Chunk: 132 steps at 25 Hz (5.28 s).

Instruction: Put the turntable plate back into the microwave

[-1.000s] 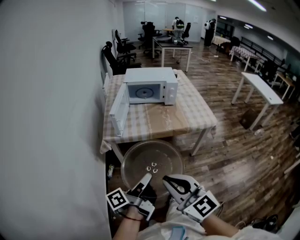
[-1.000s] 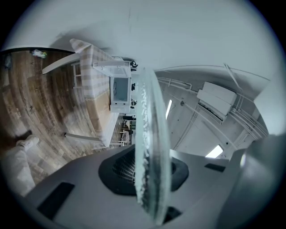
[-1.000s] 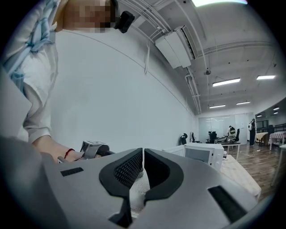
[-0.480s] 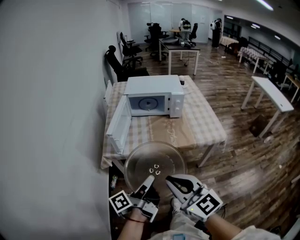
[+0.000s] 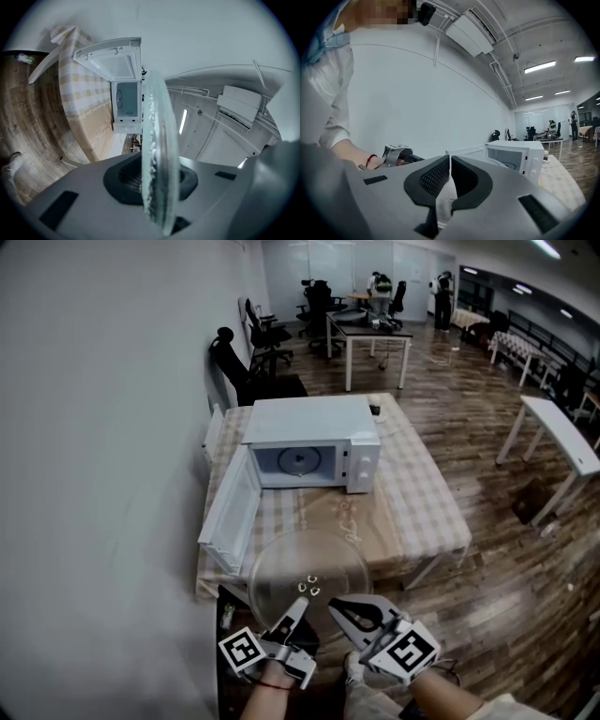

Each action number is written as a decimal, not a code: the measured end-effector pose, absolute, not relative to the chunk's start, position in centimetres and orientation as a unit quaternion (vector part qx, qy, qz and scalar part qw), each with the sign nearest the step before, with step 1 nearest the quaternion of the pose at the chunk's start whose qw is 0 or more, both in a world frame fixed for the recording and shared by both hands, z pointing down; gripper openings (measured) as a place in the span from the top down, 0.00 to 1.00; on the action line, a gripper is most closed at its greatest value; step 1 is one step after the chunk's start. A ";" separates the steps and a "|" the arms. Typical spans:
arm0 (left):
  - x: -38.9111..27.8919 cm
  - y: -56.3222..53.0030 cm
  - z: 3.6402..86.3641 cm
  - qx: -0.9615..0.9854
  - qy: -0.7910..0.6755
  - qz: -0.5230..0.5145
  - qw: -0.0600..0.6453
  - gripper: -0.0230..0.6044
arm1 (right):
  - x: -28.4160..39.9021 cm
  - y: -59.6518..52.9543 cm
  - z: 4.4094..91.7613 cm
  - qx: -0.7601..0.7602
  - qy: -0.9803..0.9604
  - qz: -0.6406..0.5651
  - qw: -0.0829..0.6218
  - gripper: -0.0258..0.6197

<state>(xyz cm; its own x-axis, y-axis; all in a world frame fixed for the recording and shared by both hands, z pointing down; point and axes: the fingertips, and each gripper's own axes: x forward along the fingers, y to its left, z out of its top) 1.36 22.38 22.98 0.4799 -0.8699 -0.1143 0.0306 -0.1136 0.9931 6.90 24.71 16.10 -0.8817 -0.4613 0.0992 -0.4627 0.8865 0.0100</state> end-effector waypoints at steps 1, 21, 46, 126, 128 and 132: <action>1.3 21.5 23.4 0.636 -0.331 -0.389 0.578 0.89 | 6.8 23.8 16.5 0.236 -0.971 0.007 0.050 0.91; 0.6 8.6 28.3 0.633 -0.352 -0.386 0.571 0.89 | 5.8 11.2 22.0 0.182 -0.981 0.008 0.070 0.91; -2.5 -6.7 34.2 0.666 -0.273 -0.316 0.618 0.89 | 0.8 -2.1 27.9 0.247 -0.964 0.005 0.102 0.91; -7.7 -26.3 38.1 0.635 -0.336 -0.335 0.609 0.89 | 1.6 -18.3 37.2 0.392 -0.844 0.367 -0.008 0.77; -7.8 -26.4 38.2 0.633 -0.338 -0.338 0.609 0.89 | 1.4 -18.7 37.5 0.393 -0.828 0.400 -0.019 0.77; -8.0 -26.3 38.3 0.631 -0.334 -0.343 0.610 0.89 | 1.4 -18.6 38.6 0.399 -0.804 0.441 -0.020 0.77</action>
